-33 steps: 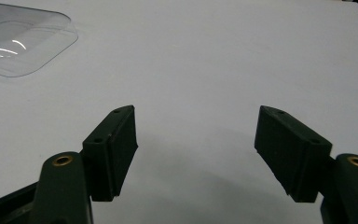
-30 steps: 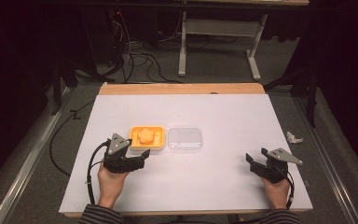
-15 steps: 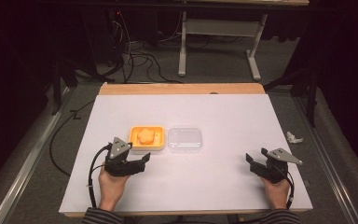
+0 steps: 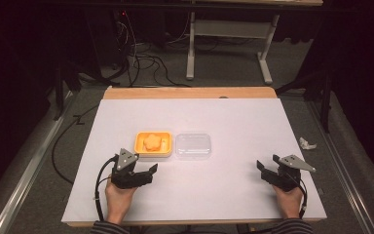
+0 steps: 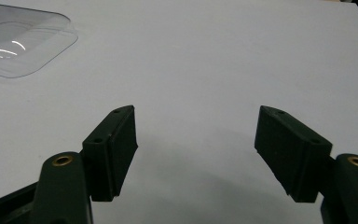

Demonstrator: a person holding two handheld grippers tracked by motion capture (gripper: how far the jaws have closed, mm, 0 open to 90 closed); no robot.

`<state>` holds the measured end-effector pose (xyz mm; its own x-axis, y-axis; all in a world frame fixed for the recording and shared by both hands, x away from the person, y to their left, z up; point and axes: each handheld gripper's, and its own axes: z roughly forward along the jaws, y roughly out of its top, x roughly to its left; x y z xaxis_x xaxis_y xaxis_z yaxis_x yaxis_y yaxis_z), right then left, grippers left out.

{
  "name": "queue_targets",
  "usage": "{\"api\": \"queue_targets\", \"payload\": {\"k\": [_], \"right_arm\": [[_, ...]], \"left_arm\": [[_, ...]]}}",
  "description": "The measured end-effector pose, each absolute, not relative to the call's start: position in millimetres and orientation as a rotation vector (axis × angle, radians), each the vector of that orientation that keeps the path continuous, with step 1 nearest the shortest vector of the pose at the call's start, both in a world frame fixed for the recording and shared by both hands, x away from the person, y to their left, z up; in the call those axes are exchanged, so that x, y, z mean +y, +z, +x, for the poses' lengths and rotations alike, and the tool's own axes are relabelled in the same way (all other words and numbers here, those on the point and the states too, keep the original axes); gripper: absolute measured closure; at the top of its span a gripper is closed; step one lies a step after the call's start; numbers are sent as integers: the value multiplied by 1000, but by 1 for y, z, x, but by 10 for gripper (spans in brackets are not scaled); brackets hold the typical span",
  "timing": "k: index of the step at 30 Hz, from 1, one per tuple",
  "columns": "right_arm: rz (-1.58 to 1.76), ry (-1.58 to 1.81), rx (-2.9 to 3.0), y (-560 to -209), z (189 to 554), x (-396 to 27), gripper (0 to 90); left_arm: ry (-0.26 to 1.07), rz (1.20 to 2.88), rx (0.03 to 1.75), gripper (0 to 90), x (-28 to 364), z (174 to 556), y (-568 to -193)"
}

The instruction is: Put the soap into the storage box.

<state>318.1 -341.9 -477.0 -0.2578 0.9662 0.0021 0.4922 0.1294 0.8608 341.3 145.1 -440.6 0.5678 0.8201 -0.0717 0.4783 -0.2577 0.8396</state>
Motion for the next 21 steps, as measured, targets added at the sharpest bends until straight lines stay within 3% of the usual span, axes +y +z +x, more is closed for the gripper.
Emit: {"api": "queue_targets", "payload": {"k": [21], "right_arm": [[1401, 1045, 1828, -477, 318, -341, 300]], "left_arm": [[474, 1963, 1058, 218, 129, 341, -471]]}}
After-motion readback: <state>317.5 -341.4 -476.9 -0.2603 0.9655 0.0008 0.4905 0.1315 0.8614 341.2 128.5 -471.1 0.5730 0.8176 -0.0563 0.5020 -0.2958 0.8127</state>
